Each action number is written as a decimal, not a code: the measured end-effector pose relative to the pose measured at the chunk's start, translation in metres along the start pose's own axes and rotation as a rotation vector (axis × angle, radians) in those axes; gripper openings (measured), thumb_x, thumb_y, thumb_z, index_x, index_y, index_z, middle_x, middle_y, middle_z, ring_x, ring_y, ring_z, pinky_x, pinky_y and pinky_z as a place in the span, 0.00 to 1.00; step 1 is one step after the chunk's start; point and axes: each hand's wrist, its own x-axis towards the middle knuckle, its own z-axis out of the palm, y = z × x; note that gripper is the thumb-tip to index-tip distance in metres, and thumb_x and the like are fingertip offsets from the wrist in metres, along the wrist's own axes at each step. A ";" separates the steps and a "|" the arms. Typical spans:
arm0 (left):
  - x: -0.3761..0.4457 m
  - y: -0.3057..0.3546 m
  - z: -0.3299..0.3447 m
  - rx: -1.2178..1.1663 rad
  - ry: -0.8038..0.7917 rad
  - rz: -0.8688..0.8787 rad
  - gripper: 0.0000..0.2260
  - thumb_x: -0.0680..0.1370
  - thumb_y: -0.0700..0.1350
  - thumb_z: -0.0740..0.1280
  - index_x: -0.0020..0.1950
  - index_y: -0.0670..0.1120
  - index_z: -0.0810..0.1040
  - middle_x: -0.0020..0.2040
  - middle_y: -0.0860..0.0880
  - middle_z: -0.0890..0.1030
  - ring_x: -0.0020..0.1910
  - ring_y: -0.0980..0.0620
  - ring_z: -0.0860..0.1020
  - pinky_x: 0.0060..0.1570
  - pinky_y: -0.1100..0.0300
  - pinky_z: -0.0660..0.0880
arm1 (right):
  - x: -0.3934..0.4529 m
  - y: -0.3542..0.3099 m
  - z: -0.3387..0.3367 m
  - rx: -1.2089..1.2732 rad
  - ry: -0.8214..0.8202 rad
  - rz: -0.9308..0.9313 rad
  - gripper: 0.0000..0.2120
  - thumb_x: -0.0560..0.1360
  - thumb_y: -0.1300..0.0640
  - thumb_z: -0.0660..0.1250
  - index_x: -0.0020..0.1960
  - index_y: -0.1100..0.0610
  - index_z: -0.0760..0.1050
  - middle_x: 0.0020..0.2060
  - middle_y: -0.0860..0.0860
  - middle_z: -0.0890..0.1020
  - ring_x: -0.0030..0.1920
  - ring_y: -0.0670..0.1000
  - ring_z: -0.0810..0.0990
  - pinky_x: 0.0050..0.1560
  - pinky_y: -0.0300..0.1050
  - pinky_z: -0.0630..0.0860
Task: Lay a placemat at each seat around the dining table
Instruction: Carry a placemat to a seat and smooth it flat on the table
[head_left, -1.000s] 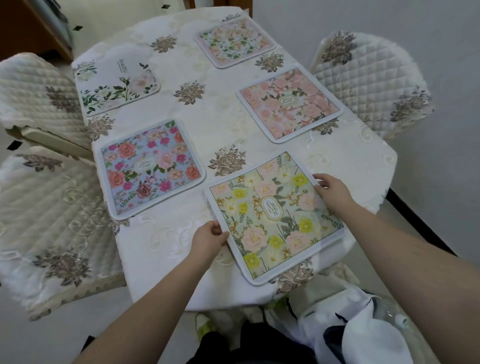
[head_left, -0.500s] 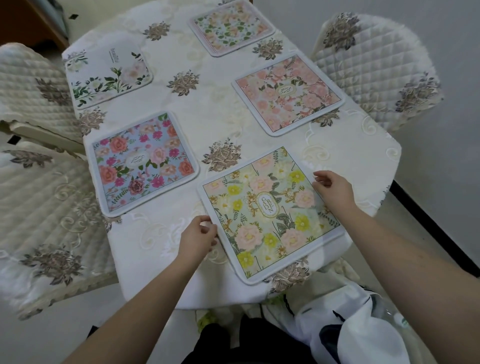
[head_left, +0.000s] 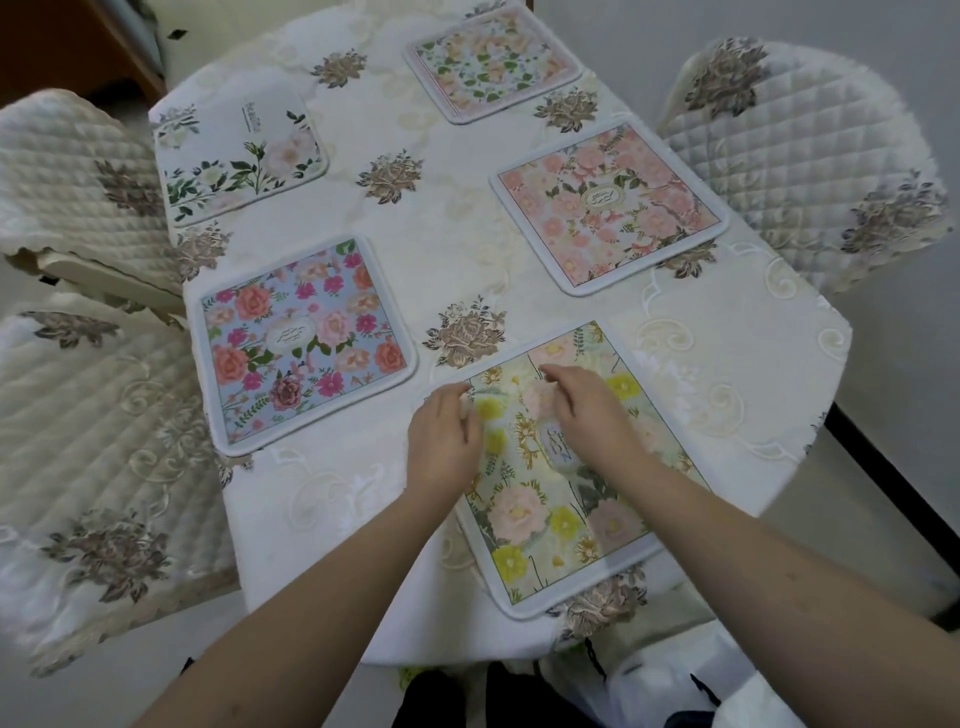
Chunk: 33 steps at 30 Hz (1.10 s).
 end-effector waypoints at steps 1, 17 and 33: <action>0.010 0.000 0.007 0.064 -0.018 0.045 0.19 0.82 0.45 0.58 0.74 0.45 0.69 0.72 0.46 0.72 0.72 0.48 0.68 0.73 0.51 0.61 | 0.004 -0.006 0.007 -0.012 -0.023 -0.011 0.19 0.82 0.59 0.55 0.72 0.55 0.69 0.66 0.51 0.76 0.66 0.51 0.72 0.66 0.46 0.67; 0.030 -0.034 0.044 0.446 -0.107 0.174 0.27 0.83 0.56 0.46 0.82 0.48 0.51 0.81 0.53 0.50 0.80 0.55 0.45 0.77 0.48 0.45 | 0.037 -0.006 0.065 -0.487 -0.160 -0.296 0.27 0.80 0.50 0.50 0.77 0.57 0.62 0.76 0.51 0.65 0.76 0.49 0.61 0.74 0.49 0.54; 0.032 -0.029 0.038 0.456 -0.155 0.152 0.27 0.83 0.56 0.46 0.82 0.51 0.49 0.81 0.54 0.49 0.80 0.56 0.44 0.77 0.48 0.44 | 0.047 0.001 0.060 -0.529 -0.153 -0.154 0.29 0.82 0.41 0.44 0.80 0.47 0.47 0.80 0.47 0.48 0.79 0.47 0.44 0.77 0.57 0.42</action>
